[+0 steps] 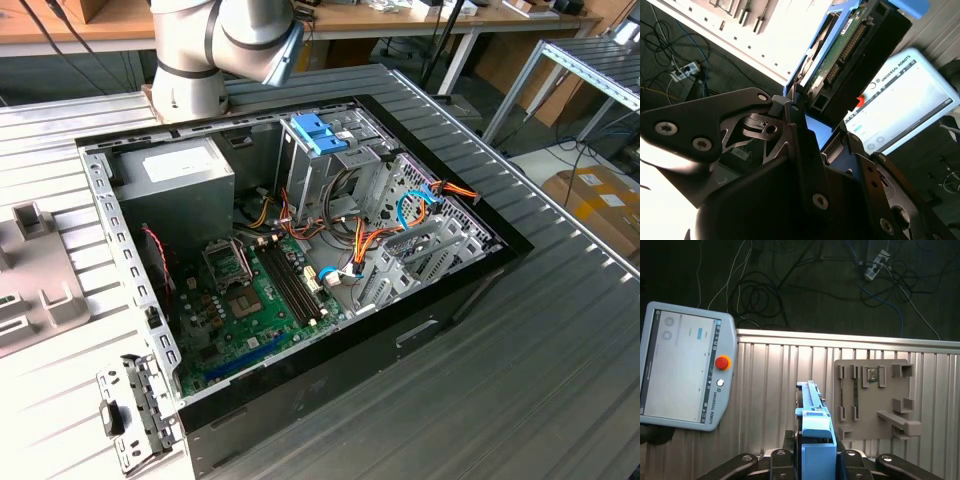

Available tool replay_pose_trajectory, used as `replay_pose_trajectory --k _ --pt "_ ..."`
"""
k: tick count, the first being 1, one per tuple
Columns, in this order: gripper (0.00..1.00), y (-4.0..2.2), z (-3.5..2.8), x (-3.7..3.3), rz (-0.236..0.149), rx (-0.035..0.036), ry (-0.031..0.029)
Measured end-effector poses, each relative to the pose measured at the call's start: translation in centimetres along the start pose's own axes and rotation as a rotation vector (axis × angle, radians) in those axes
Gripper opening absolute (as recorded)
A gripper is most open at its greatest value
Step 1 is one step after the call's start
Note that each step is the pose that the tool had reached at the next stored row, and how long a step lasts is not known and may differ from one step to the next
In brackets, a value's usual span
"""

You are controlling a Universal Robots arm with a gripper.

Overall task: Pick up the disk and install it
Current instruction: 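Pick up the disk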

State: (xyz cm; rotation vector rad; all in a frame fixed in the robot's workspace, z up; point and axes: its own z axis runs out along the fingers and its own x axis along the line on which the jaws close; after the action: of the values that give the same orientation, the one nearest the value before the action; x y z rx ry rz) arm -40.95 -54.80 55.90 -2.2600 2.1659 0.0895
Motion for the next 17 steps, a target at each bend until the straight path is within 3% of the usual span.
replay_pose_trajectory --k 17 --pt "0.37 -0.03 -0.03 0.91 0.0 0.0 0.0"
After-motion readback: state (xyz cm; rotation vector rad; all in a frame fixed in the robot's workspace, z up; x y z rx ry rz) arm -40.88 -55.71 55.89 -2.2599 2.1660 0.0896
